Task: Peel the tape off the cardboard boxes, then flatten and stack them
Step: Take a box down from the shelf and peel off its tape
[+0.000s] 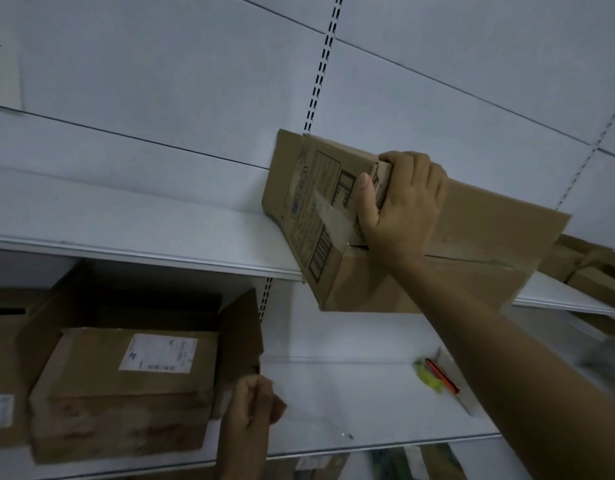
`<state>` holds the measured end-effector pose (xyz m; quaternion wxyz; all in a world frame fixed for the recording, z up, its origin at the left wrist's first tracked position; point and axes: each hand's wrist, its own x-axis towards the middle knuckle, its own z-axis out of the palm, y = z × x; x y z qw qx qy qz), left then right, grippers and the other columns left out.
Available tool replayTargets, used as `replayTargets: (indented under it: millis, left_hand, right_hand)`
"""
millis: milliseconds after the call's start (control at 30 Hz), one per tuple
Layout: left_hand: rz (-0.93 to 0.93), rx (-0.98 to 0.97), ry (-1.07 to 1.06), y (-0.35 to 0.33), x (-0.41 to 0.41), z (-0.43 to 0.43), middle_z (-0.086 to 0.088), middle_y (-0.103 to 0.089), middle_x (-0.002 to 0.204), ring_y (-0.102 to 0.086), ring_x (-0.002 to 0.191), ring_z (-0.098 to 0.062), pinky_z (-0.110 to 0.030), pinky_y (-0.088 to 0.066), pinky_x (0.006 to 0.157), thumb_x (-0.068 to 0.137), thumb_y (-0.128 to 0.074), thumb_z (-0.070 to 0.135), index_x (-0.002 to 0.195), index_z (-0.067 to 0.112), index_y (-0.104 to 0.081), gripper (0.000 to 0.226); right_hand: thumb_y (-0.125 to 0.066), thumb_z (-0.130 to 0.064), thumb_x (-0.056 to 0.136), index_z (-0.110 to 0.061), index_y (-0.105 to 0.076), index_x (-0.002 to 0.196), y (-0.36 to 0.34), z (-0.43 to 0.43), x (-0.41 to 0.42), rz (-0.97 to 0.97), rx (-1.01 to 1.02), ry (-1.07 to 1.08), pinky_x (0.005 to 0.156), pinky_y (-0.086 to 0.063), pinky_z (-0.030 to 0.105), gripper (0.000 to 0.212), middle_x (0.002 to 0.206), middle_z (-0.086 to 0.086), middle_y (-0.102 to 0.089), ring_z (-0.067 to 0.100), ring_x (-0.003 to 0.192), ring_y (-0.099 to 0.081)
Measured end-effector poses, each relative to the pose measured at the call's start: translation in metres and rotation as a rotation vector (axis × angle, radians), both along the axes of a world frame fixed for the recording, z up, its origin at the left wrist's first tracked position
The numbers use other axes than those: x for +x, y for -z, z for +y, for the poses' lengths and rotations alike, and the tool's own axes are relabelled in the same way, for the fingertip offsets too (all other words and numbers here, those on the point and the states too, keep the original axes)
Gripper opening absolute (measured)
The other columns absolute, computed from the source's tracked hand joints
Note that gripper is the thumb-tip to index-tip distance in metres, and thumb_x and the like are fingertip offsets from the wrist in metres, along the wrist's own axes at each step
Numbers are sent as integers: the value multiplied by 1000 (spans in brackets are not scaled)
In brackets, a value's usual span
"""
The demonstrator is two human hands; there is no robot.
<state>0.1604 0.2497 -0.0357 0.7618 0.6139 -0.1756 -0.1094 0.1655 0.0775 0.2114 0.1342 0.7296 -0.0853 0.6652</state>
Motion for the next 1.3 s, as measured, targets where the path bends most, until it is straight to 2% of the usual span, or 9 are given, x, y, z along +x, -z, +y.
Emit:
replayTargets:
  millis: [267,400,433,533,633,800,933,1100,1300]
  left_hand:
    - [-61,-282,90,-97,-5,10,4,-72,86,-67,81,-10,-23,-54,68,89,-54,-1,106,17,-54,24]
    - [-129,-385,200,-140,-11,8,5,-72,101,-67,94,-10,-21,-55,71,90,-54,1,110,23,-53,29]
    - [-146,-396,227,-149,-12,6,5,-71,103,-67,95,-10,-22,-55,72,92,-51,0,110,24,-52,30]
    - [-188,-407,269,-171,-14,0,9,-71,104,-66,97,-10,-25,-55,76,93,-48,1,110,26,-52,30]
    - [-197,-413,287,-183,-14,-6,8,-71,103,-66,99,-11,-32,-53,82,93,-47,1,111,25,-52,30]
    - [-280,-402,335,-183,-19,-8,3,-71,105,-67,97,-13,-22,-55,72,93,-48,4,116,21,-51,28]
    - [-376,-367,330,-174,-13,-7,-1,-69,109,-66,99,-16,-22,-53,72,92,-53,11,113,25,-51,25]
    - [-489,-318,236,-172,-6,-18,22,-63,113,-61,102,2,-15,-51,76,93,-50,5,120,35,-45,41]
    - [-267,-319,79,-177,30,-35,14,-57,121,-59,101,4,-19,-53,82,95,-48,20,134,40,-35,46]
  right_hand:
    - [-40,-45,92,-8,-59,115,-1,4,-5,105,62,50,98,-33,41,47,110,12,-58,31,106,-52]
    - [-31,-60,90,-21,-37,144,-9,20,-29,364,326,-177,118,6,35,68,154,6,-30,20,147,-12]
    - [-26,-62,88,-23,-36,145,-16,25,-40,397,479,-351,118,3,31,70,155,2,-30,14,146,-12]
    - [-34,-55,87,-24,-46,136,-30,40,-74,206,857,-873,96,-38,10,59,134,-1,-56,-1,120,-51]
    - [-59,-46,87,-20,-58,116,-18,49,-102,203,780,-869,80,-51,17,39,106,3,-70,10,100,-66]
    - [-68,-37,77,-23,-65,108,19,54,-122,537,806,-739,77,-58,33,34,88,1,-73,13,83,-70]
    - [-69,-18,85,-28,-70,91,32,55,-116,465,785,-702,70,-58,29,11,83,-8,-72,9,77,-68]
    - [-62,-17,88,-31,-61,78,35,52,-99,453,708,-631,62,-49,14,17,79,-17,-66,2,70,-61]
    - [-56,-37,88,-32,-59,81,28,44,-71,397,566,-549,61,-50,19,9,78,-15,-61,4,76,-59]
